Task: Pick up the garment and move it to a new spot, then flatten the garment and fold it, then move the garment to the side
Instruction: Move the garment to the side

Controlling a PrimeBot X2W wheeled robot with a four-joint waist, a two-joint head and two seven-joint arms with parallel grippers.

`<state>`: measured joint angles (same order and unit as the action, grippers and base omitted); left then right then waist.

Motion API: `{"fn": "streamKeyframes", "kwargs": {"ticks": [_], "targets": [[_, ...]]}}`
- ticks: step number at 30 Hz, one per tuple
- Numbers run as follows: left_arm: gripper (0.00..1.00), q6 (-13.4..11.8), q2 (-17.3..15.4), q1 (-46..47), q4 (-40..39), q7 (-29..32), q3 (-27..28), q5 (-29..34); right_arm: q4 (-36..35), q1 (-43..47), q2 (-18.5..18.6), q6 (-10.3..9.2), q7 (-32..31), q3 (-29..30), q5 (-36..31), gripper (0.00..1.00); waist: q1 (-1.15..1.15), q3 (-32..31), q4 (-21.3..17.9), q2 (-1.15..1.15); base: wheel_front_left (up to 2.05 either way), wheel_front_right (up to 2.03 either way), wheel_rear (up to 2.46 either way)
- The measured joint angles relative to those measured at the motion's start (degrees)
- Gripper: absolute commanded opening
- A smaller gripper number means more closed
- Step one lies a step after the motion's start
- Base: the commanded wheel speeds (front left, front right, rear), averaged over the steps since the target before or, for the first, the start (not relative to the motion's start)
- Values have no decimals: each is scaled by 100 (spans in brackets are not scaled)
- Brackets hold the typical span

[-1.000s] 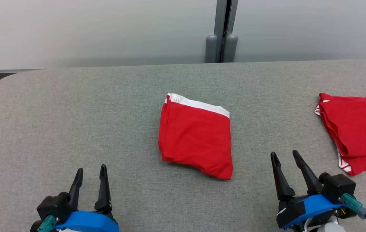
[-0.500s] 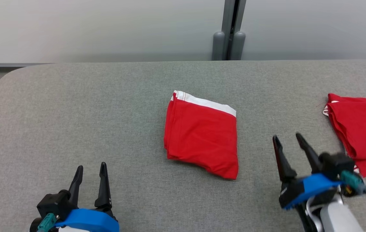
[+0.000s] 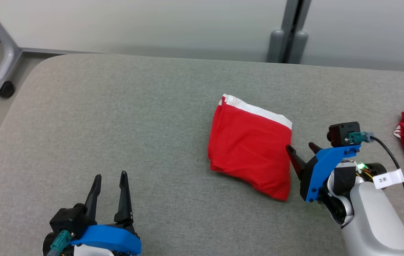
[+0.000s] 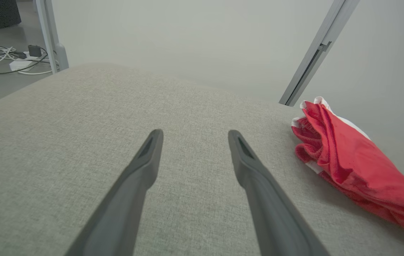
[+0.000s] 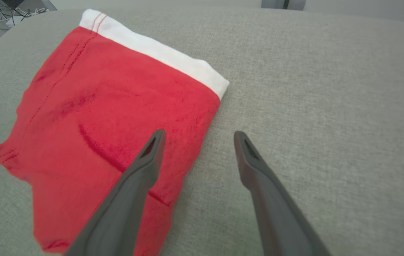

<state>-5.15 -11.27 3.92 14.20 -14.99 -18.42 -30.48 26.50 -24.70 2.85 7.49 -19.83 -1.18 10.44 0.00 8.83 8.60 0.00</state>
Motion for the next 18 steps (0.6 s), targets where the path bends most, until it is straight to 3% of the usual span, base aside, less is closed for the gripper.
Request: {"fn": "streamKeyframes", "kwargs": {"ticks": [7, 13, 14, 15, 17, 18], "targets": [[100, 108, 163, -4, 62, 0, 112, 133, 706, -285, 0, 0, -744, 226, 96, 100, 0, 138, 434, 0, 0, 0, 0], [100, 166, 227, -29, 87, 0, 147, 234, 1057, -464, 1, 0, -835, 302, 345, 100, 0, 217, 604, 0, 0, 0, 0], [100, 172, 235, -31, 96, 0, 152, 253, 1111, -496, 1, 0, -816, 296, 366, 78, 0, 227, 617, 0, 0, 0, 0], [100, 196, 235, -32, 109, 0, 155, 280, 1148, -524, 2, 0, -749, 270, 382, 45, 0, 231, 619, 0, 0, 0, 0], [100, 219, 235, -43, 108, 0, 162, 350, 1207, -578, 5, -1, -555, 64, 493, 0, 0, 254, 532, 0, 0, 0, 0], [100, 219, 235, -43, 108, 0, 162, 350, 1207, -578, 5, -1, -555, 64, 493, 0, 0, 254, 532, 0, 0, 0, 0]]}}
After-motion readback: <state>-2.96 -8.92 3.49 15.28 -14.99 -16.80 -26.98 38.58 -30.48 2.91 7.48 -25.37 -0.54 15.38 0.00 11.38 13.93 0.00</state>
